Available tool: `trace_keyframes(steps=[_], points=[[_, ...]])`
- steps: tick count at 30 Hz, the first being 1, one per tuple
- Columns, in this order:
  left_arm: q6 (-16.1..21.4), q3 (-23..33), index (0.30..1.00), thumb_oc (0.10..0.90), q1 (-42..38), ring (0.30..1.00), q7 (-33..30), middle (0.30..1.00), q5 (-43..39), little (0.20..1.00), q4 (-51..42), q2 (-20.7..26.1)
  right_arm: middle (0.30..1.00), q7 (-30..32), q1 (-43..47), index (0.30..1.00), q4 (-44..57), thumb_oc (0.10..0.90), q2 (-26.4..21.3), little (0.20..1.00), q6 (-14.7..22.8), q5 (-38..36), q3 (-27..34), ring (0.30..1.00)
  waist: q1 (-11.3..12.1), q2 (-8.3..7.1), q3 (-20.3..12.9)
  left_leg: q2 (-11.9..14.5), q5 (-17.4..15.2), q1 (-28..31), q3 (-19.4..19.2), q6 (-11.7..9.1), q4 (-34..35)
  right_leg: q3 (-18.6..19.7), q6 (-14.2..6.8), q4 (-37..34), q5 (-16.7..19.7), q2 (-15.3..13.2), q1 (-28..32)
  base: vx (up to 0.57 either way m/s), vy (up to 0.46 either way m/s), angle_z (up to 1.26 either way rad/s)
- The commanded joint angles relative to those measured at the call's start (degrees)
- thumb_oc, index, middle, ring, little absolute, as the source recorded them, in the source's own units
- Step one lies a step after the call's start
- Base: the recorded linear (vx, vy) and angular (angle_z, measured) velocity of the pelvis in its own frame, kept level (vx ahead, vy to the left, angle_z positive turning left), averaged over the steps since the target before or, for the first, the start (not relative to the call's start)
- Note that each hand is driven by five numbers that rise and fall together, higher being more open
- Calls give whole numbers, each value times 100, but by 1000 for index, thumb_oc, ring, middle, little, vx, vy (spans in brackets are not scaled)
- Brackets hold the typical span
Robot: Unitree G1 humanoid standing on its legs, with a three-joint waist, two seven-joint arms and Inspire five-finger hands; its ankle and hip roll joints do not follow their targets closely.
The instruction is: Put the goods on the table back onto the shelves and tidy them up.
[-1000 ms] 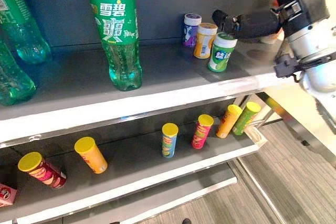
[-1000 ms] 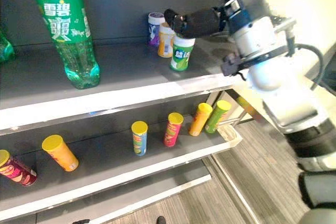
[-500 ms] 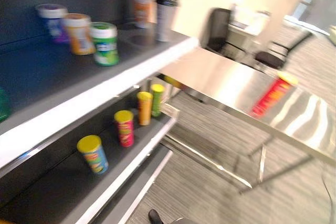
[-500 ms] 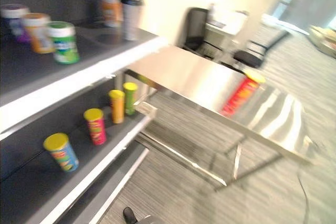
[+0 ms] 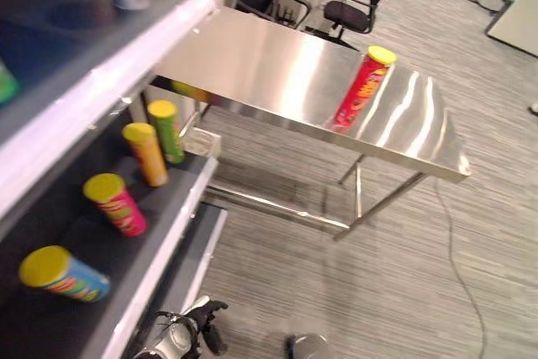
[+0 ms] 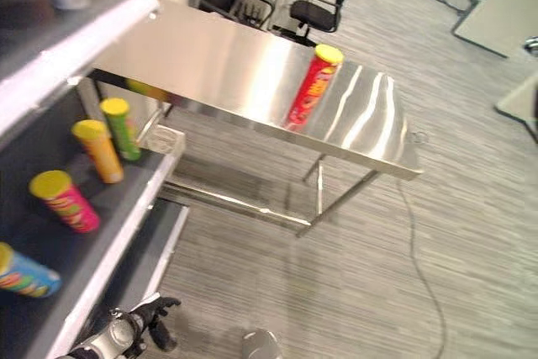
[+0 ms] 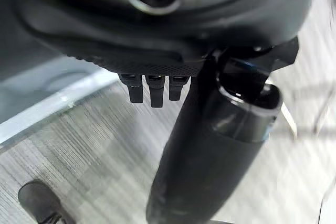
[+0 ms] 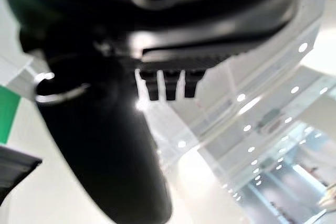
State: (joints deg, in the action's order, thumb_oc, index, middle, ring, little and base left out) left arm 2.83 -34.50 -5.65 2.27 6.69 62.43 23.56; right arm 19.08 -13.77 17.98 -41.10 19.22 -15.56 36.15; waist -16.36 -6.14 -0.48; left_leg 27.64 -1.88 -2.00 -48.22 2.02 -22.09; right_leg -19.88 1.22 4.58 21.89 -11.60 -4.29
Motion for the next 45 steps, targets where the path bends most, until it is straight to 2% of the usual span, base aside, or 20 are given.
trace_keyframes(steps=[1,3,7,8,9,14,17,18,19,21,22,25,30,32,35,39,40,41,43,45], points=[[325,1086,900,800,-150,900,-15,900,-492,900,-662,-747,900,419,201,900,-349,800,-504,900,-361,95,1062,900,206,130,-313,-1273,694,-260,-289,-548,2553,624,-1622,-136,-111,-667,972,-191,-207,-123],[334,1247,900,800,-28,900,90,900,-640,900,-802,-635,900,162,145,900,-485,800,-476,900,-388,-137,918,900,311,-23,-392,-1080,837,-283,-458,-706,2365,622,-1622,-346,-287,-523,940,-148,-250,-38],[295,1375,900,800,-7,900,19,900,-554,900,-793,-709,900,-37,-5,900,-605,800,38,900,-439,-116,625,900,471,-67,-294,-605,1047,-409,-411,-974,1995,611,-1484,-649,-1712,-122,935,-63,-220,-15],[291,1378,900,800,-1,900,13,900,-549,900,-797,-696,900,-30,-6,900,-576,800,75,900,-446,-89,615,900,462,-68,-286,-546,1062,-414,-389,-1005,1955,600,-1443,-624,-1770,-81,943,-101,-370,-11],[216,1771,900,800,176,900,-88,900,-714,900,-629,-831,900,-102,-125,900,-371,800,850,900,-353,-107,314,900,537,23,-133,-187,1321,-500,-227,-1209,1788,667,-1141,-732,-2514,384,974,-77,-309,-32],[180,2184,900,800,371,900,-168,900,-905,900,-338,-945,900,-211,-154,900,90,800,1541,900,-261,-38,-227,900,513,74,14,115,1525,-437,-59,-1347,1716,756,-908,-663,-2778,770,1000,-90,-184,-25],[229,2219,900,800,365,900,-276,900,-1093,900,-334,-1035,900,-404,-169,900,274,800,1764,900,-266,-93,-916,900,669,60,282,-182,1448,-663,1370,-1279,1874,1002,-800,-422,-2838,881,861,-149,-112,-20],[264,2204,900,800,324,900,-329,900,-1222,900,-352,-1059,900,-432,-152,900,335,800,1777,900,-209,-184,-1024,900,759,61,374,-579,1121,-860,2335,-1109,1760,1159,-770,-416,-2776,880,856,-54,-54,-56],[265,2199,900,800,320,900,-331,900,-1229,900,-352,-1058,900,-435,-152,900,334,800,1777,900,-207,-188,-1019,900,729,62,381,-591,1080,-893,2375,-1088,1714,1127,-782,-420,-2779,868,869,-98,-32,-21],[311,2201,900,800,299,900,-327,900,-1391,900,-344,-1102,900,-425,-96,900,313,800,1779,900,-143,-256,-1010,900,771,87,452,-1069,782,-1100,2822,-830,1396,1167,-743,-421,-2672,827,821,-76,12,-15],[337,2228,900,800,280,900,-366,900,-1617,900,-573,-1093,900,-342,-65,900,302,800,1772,900,-98,-224,-1004,900,751,115,528,-1398,515,-1291,2714,-665,969,1175,-655,-386,-2723,810,822,-19,17,-18],[315,2193,900,800,265,900,-276,900,-1755,900,-811,-1083,900,-279,34,900,354,800,1802,900,-169,-114,-1006,900,666,266,502,-1573,155,-1074,2375,-556,941,1348,-647,-207,-2930,852,818,104,119,6],[252,1944,900,800,251,900,-247,900,-1500,900,-533,-1297,900,-377,-21,900,633,800,2075,900,-257,154,-1204,900,625,394,530,-1925,52,-686,2254,-372,1399,1202,-788,681,-3069,603,501,127,178,-5],[314,1930,900,800,107,900,-319,900,-1539,900,-405,-1361,900,-440,-4,900,728,800,2172,900,-277,206,-1343,900,423,395,647,-2085,90,-215,2070,-258,1957,1080,-1049,1823,-2735,271,-42,81,203,-26],[236,1860,900,800,-102,900,-383,900,-1430,900,-283,-1350,900,-597,-122,900,790,800,2253,900,-203,60,-1503,900,349,460,747,-2175,170,0,2099,-210,2324,1081,-1028,2562,-2698,156,-435,19,73,-14],[323,1836,900,800,-20,900,-349,900,-1382,900,-246,-1391,900,-830,-195,900,884,800,2260,900,-167,-144,-1543,900,401,546,687,-2047,148,-11,2304,-377,2430,1146,-1014,1584,-2643,-296,-500,51,-143,1],[323,1836,900,800,-20,900,-349,900,-1382,900,-246,-1392,900,-831,-195,900,884,800,2259,900,-166,-145,-1543,900,397,551,688,-2044,148,-12,2309,-377,2429,1139,-1014,1572,-2637,-292,-492,77,-197,12],[398,1680,900,800,-75,900,-297,900,-1231,900,-298,-1421,900,-766,-65,900,849,800,2115,900,-157,86,-1505,900,277,495,617,-2126,161,-36,2418,-418,2401,1764,-1092,366,-2320,-165,-480,48,-123,26],[388,1731,900,800,-79,900,-402,900,-1290,900,-206,-1469,900,-778,-52,900,852,800,2158,900,-302,66,-1650,900,306,409,587,-2147,136,4,2465,-447,2327,2022,-1203,-76,-2210,-132,-309,72,-201,43],[414,1857,900,800,124,900,-370,900,-1322,900,-84,-1522,900,-924,-256,900,981,800,2206,900,-202,-106,-1657,900,492,350,337,-2050,297,17,2549,-534,2379,1822,-1267,-427,-1902,-45,-73,111,-290,58]])
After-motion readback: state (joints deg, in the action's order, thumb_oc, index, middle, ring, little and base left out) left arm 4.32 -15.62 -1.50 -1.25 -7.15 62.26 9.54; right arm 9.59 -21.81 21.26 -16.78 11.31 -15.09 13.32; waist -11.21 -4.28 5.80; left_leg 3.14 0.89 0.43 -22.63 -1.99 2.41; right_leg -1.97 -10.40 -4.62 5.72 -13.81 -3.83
